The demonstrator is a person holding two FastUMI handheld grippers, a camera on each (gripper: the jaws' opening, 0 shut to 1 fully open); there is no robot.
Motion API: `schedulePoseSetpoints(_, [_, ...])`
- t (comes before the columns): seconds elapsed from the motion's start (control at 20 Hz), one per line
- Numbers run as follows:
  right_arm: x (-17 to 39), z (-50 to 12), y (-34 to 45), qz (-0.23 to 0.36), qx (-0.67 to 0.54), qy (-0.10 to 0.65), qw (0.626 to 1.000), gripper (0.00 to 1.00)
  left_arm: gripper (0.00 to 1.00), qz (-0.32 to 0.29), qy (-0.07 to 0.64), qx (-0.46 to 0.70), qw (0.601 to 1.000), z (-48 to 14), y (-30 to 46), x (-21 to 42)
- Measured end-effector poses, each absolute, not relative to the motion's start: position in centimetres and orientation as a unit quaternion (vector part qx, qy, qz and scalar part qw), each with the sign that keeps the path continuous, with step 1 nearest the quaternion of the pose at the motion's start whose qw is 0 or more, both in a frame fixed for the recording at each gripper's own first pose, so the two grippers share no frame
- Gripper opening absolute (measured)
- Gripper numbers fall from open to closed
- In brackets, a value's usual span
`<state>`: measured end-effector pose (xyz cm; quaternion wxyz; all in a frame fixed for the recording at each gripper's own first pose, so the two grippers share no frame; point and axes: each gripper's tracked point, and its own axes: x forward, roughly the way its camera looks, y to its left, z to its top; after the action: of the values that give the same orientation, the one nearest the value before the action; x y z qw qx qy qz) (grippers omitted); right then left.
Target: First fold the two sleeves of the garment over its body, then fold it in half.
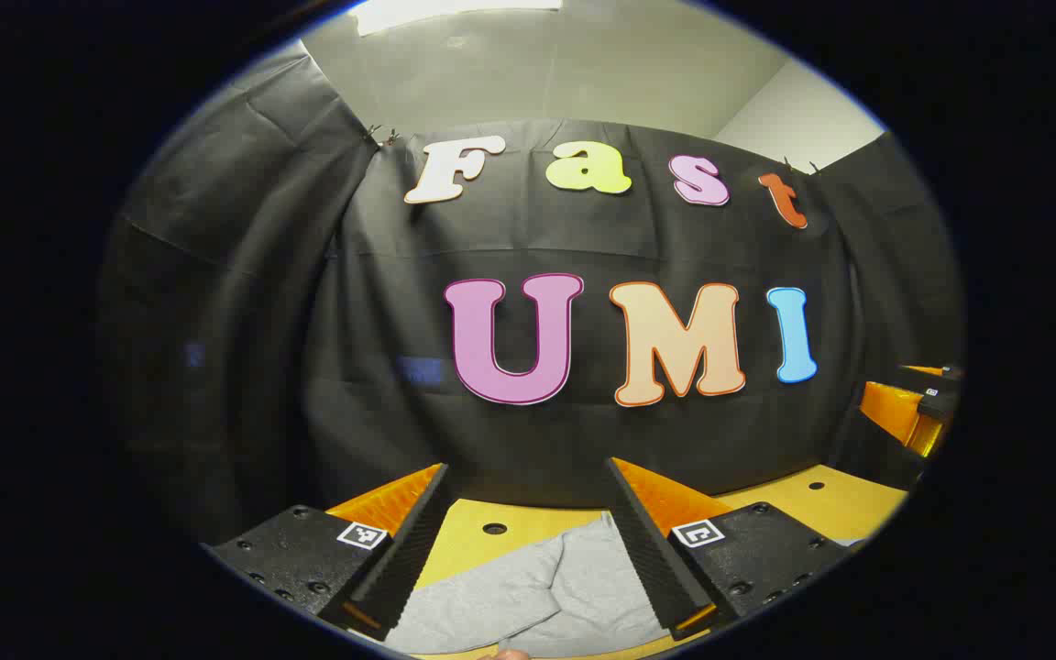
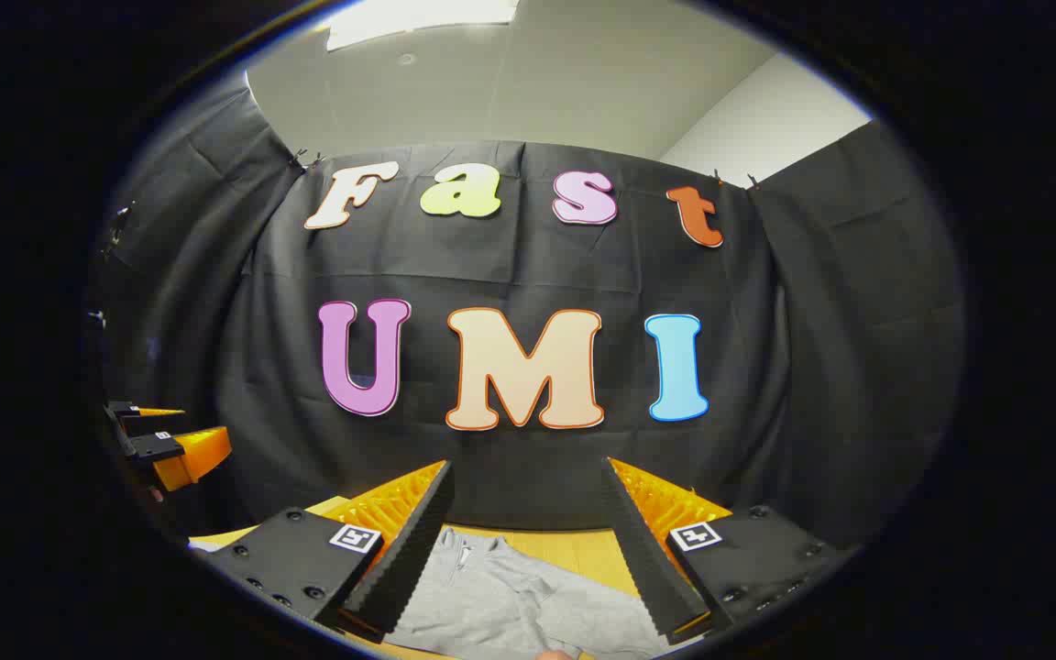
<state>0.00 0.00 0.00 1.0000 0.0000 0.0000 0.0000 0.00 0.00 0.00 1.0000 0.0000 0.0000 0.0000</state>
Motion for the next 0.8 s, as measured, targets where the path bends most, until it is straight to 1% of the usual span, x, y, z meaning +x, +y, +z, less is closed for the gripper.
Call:
schedulePoseSetpoints(0.05, [0.0,-0.1,0.1,0.003,0.0,0.001,1.0,0.98,0.96,0.002,-0.001,0.0,1.0,-0.1,0.0,0.0])
schedulePoseSetpoints(0.1, [0.1,-0.1,0.2,0.004,0.0,0.002,1.0,0.98,0.98,0.005,0.0,0.001,1.0,-0.2,0.3,0.0])
schedulePoseSetpoints(0.15, [0.1,-0.2,0.2,0.005,-0.001,0.002,1.0,1.0,0.98,0.005,0.0,0.001,1.0,-0.3,0.4,-0.1])
schedulePoseSetpoints(0.35, [0.3,-1.0,0.4,0.008,-0.004,0.009,1.0,1.0,0.96,0.006,0.006,0.011,1.0,-0.8,0.6,0.1])
schedulePoseSetpoints(0.4, [0.4,-1.2,0.4,0.008,-0.005,0.012,1.0,1.0,0.98,0.005,0.007,0.012,1.0,-0.8,0.5,0.2])
schedulePoseSetpoints(0.55, [0.4,-1.2,0.3,0.007,-0.003,0.012,1.0,1.0,0.98,0.0,0.004,0.013,1.0,-0.8,0.1,0.3])
schedulePoseSetpoints(0.6, [0.5,-1.0,0.2,0.005,-0.003,0.011,1.0,0.99,0.98,-0.002,0.003,0.013,1.0,-0.6,0.0,0.5])
schedulePoseSetpoints(0.75, [0.6,-1.1,0.1,0.002,-0.003,0.01,1.0,1.0,0.98,-0.005,0.003,0.011,1.0,-0.9,-0.2,0.6])
schedulePoseSetpoints(0.8, [0.7,-1.2,0.1,0.002,-0.002,0.012,1.0,0.99,0.98,-0.006,0.004,0.012,1.0,-0.9,-0.3,0.7])
